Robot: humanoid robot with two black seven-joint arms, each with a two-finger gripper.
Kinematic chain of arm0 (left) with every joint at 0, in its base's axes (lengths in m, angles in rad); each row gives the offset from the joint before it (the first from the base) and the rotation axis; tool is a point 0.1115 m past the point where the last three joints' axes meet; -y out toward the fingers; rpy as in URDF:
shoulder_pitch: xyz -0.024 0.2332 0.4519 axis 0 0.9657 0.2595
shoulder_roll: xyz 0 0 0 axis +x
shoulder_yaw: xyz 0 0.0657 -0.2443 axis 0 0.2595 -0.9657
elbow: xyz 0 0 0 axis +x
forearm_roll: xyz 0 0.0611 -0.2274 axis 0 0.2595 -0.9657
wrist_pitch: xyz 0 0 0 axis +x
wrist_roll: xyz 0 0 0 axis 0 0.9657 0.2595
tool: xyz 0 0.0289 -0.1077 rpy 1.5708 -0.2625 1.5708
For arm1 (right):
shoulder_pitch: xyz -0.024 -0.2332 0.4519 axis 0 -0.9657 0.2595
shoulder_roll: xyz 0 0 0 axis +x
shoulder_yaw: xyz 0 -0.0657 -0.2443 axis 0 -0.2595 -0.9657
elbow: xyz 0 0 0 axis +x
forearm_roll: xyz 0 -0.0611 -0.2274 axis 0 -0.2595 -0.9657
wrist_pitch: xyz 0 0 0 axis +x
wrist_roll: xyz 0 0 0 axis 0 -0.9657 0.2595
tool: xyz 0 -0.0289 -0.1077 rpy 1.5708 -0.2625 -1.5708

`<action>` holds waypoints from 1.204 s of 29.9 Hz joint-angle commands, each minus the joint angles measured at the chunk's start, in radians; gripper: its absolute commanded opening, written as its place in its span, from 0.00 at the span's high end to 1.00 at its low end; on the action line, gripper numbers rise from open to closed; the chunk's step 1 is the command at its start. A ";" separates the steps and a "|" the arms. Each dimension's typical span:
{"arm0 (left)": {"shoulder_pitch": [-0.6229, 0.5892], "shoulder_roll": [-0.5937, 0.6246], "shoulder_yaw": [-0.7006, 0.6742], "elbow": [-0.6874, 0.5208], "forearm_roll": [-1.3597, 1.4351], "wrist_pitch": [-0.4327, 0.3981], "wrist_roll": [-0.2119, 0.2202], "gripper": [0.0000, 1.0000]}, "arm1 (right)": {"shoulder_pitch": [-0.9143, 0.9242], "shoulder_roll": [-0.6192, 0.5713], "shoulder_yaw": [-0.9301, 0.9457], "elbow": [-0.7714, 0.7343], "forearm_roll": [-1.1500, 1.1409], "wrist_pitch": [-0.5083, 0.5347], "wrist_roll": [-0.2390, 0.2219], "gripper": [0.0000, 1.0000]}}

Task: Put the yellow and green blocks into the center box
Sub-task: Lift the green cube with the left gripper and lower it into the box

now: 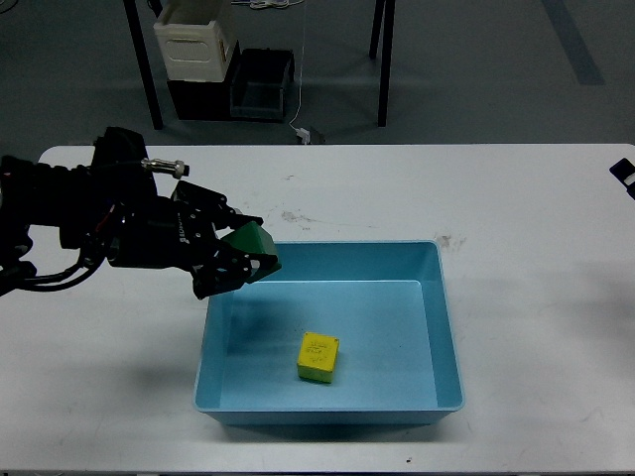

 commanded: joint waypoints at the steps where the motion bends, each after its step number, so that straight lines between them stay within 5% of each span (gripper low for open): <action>1: -0.072 -0.117 0.134 0.047 0.024 -0.066 0.000 0.63 | -0.001 0.021 0.002 -0.007 0.001 -0.002 0.000 0.03; 8: -0.063 -0.312 0.159 0.255 0.061 -0.066 0.000 0.58 | -0.002 0.026 0.002 -0.007 0.001 -0.004 0.000 0.02; 13: -0.064 -0.339 0.167 0.323 0.061 -0.066 0.000 0.49 | -0.004 0.024 0.006 -0.007 0.001 -0.004 0.000 0.02; 17: -0.061 -0.357 0.167 0.355 0.061 -0.066 0.000 0.15 | -0.004 0.026 0.005 -0.007 0.001 -0.005 0.000 0.02; 20: -0.061 -0.360 0.164 0.363 0.061 -0.066 0.000 0.00 | -0.004 0.026 0.005 -0.005 0.001 -0.005 0.000 0.02; 27: -0.074 -0.354 0.110 0.351 0.059 -0.066 0.000 0.00 | -0.008 0.029 -0.002 -0.001 -0.001 -0.008 0.000 0.00; 31: -0.055 -0.348 -0.071 0.346 -0.137 -0.066 0.000 0.00 | -0.005 0.094 0.014 0.010 0.002 -0.010 0.000 0.00; 36: 0.121 -0.340 -0.365 0.308 -0.619 -0.066 0.000 0.00 | 0.003 0.240 0.110 0.065 0.069 0.007 0.000 0.00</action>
